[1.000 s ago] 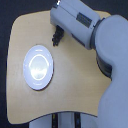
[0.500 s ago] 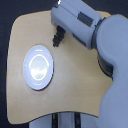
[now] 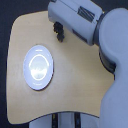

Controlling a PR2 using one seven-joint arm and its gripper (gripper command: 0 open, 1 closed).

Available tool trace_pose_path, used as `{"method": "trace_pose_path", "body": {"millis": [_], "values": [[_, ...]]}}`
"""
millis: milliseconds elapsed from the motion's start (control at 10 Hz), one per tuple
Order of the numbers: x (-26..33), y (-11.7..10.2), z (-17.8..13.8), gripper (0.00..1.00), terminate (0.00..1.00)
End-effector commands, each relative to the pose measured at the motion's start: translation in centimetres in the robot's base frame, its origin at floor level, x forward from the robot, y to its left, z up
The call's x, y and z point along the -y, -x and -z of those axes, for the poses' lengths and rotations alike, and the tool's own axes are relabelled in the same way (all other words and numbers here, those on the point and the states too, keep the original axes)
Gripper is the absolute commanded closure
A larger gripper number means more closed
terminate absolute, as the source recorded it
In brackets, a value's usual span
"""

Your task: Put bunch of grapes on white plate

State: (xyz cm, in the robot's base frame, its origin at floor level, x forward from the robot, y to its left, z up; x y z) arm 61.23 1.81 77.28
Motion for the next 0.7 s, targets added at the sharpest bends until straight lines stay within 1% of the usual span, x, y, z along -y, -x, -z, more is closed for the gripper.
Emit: {"method": "trace_pose_path", "body": {"millis": [0, 100, 400, 500, 600], "values": [[-1.8, 0.0, -9.8, 1.00, 0.00], [-1.8, 0.3, -11.3, 1.00, 0.00], [-3.0, 2.4, -14.1, 1.00, 0.00], [-4.3, 3.9, -14.7, 1.00, 0.00], [-4.8, 5.0, -14.5, 1.00, 0.00]]}}
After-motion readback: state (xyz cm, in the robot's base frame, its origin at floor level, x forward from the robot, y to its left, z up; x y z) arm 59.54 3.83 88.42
